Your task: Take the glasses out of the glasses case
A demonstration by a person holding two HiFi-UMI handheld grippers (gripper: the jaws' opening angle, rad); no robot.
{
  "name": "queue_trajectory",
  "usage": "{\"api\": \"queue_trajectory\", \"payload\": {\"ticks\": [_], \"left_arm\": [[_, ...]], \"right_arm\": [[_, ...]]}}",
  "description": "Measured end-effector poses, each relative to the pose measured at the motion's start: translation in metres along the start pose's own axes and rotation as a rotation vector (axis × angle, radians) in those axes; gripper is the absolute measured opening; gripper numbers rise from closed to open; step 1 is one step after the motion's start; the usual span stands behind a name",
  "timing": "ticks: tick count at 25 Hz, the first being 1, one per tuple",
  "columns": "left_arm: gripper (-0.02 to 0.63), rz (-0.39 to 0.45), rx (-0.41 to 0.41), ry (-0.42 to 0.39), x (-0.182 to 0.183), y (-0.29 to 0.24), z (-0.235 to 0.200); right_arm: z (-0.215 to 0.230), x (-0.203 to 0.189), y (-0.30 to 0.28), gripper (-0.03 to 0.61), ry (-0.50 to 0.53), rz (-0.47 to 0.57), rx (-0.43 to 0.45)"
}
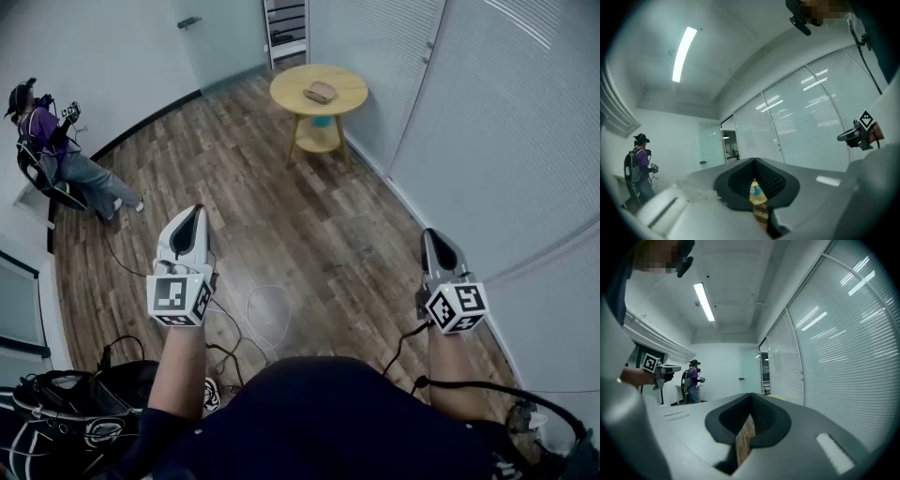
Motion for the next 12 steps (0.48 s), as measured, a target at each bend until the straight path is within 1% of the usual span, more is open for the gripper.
{"api": "queue_trajectory", "payload": {"ticks": [4, 7, 12], "left_arm": [[0.003, -0.002, -0.001, 0.001, -0.014, -0.009, 0.015], [0.003, 0.004, -0.009, 0.001, -0.015, -0.021, 0.027], [0.003, 0.018, -0.026, -0.009, 0.010, -0.032, 0.036]], "right_arm": [[0.007, -0.020, -0.006, 0.008, 0.008, -0.015, 0.021], [0.017, -0.026, -0.012, 0.008, 0.019, -0.028, 0.031], [0.017, -0.002, -0.011, 0.009, 0.015, 0.007, 0.064]]}}
Point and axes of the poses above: the fingertips, and each gripper's own axes: y backward along the fingers, z to its right, x out of its top, the point moved 3 cm from there along y, backward along the fingers, and after that the axes turned 13 degrees about -y, right-handed, at the moved point
